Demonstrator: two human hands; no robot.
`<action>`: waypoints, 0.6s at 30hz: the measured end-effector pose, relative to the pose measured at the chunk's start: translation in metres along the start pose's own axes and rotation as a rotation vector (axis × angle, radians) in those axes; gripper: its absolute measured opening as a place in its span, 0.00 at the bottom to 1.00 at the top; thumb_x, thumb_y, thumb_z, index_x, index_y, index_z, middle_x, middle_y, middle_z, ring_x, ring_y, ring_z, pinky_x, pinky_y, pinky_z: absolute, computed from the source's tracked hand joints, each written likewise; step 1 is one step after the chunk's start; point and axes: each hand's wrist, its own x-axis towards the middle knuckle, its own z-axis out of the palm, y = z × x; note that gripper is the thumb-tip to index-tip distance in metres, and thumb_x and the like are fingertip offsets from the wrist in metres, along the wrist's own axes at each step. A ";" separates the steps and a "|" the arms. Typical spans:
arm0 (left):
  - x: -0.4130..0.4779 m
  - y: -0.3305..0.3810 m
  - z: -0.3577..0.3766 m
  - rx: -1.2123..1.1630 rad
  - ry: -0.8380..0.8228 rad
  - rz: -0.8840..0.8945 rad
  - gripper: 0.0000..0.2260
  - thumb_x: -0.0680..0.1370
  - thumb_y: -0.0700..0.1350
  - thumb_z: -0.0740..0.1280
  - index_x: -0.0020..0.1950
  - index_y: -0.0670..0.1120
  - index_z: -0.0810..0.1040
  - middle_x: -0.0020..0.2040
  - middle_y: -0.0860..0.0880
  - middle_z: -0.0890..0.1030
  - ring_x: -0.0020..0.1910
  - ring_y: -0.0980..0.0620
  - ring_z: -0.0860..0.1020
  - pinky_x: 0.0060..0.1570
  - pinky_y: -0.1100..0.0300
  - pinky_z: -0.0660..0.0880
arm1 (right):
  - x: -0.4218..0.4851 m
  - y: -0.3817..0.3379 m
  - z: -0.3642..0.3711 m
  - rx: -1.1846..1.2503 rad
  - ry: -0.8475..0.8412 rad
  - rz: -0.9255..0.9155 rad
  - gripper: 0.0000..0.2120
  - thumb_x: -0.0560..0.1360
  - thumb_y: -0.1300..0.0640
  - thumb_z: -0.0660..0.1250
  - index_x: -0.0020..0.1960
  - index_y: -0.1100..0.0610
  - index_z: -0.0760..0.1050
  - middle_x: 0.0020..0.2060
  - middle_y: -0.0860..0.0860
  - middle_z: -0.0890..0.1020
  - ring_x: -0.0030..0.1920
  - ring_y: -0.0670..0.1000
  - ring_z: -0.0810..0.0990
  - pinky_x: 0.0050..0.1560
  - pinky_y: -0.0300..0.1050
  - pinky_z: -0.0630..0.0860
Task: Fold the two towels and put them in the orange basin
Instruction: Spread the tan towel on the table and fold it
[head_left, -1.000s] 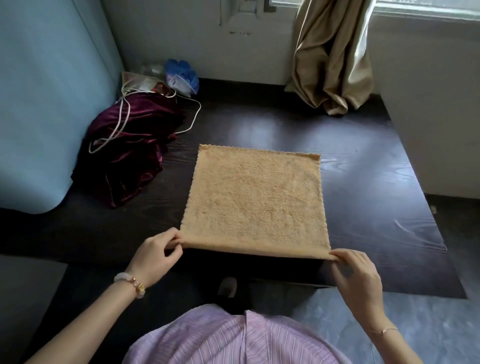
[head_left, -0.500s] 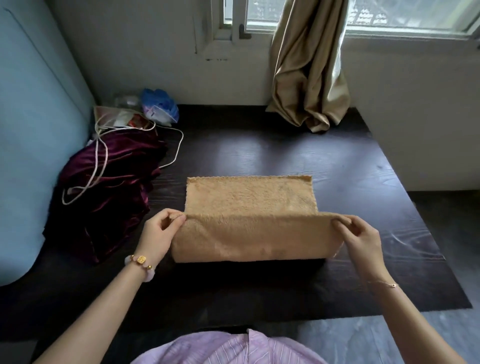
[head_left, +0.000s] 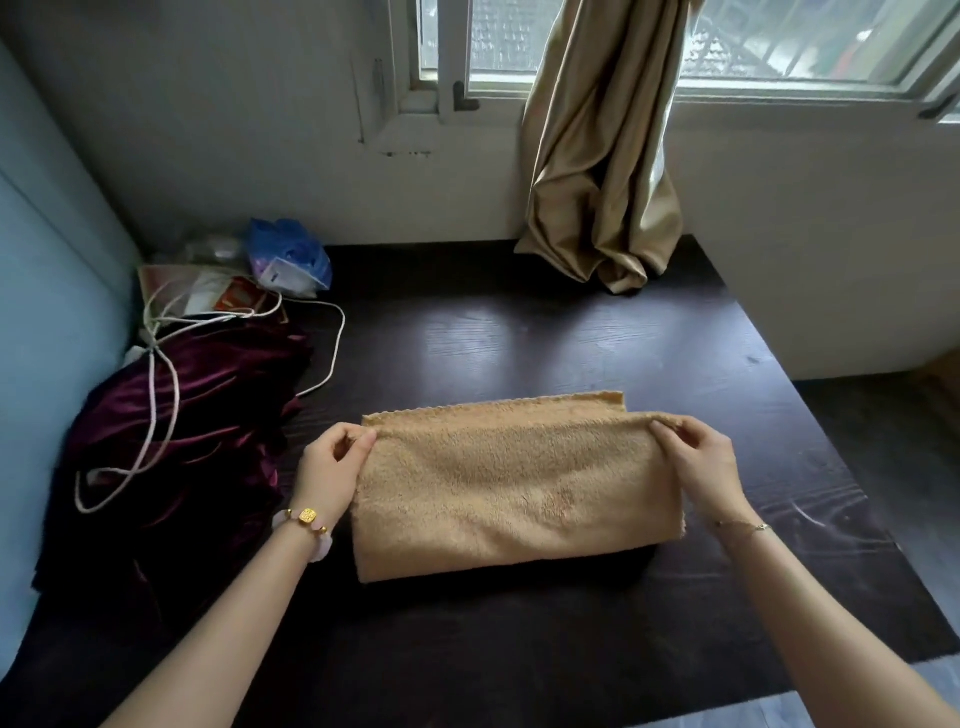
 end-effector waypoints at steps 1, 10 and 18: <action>0.005 0.001 0.001 -0.002 0.005 -0.003 0.08 0.78 0.46 0.65 0.43 0.43 0.79 0.41 0.44 0.79 0.41 0.51 0.75 0.45 0.57 0.73 | 0.006 -0.003 0.002 0.011 -0.001 0.004 0.05 0.75 0.56 0.68 0.46 0.56 0.82 0.42 0.48 0.84 0.45 0.45 0.80 0.51 0.40 0.74; 0.048 -0.005 0.011 0.042 0.034 -0.053 0.08 0.78 0.46 0.64 0.43 0.43 0.79 0.41 0.43 0.80 0.40 0.51 0.75 0.44 0.55 0.72 | 0.055 -0.012 0.030 -0.037 -0.041 0.040 0.05 0.75 0.57 0.68 0.45 0.58 0.81 0.39 0.49 0.82 0.42 0.46 0.77 0.48 0.41 0.72; 0.069 -0.022 0.023 0.171 0.035 -0.124 0.10 0.78 0.45 0.63 0.45 0.38 0.77 0.37 0.45 0.75 0.37 0.51 0.71 0.36 0.60 0.67 | 0.080 0.007 0.050 -0.160 -0.141 0.131 0.08 0.76 0.56 0.67 0.43 0.61 0.79 0.36 0.50 0.79 0.41 0.48 0.74 0.44 0.45 0.69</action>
